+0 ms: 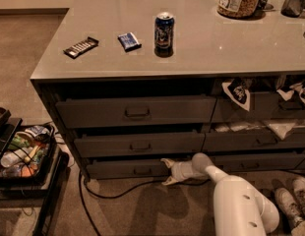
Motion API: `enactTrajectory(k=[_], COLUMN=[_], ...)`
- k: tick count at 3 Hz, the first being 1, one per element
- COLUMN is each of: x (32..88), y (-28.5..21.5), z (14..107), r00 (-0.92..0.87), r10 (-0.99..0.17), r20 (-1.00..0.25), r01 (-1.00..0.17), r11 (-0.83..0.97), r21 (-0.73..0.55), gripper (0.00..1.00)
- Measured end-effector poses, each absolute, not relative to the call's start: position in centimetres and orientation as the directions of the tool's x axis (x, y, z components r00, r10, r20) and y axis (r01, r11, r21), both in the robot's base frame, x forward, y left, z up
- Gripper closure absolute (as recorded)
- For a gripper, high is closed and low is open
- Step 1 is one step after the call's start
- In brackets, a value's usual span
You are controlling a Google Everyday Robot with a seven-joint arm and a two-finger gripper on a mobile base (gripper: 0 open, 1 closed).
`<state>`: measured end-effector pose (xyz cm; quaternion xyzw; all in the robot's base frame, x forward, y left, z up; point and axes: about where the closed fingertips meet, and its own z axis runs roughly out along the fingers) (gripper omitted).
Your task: Open bottom drawer
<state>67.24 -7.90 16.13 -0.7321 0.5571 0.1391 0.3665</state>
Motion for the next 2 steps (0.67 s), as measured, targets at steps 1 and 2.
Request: enactTrajectory(k=[1, 2], x=[67.24, 67.16], y=[-7.89, -7.71], z=[16.13, 16.01], r00=[0.341, 0.345], r10=[-0.714, -0.71], r20=[-0.612, -0.614], r01=[-0.918, -0.916], r11=[-0.111, -0.112], r21=[-0.382, -0.386], gripper=[0.0, 0.0])
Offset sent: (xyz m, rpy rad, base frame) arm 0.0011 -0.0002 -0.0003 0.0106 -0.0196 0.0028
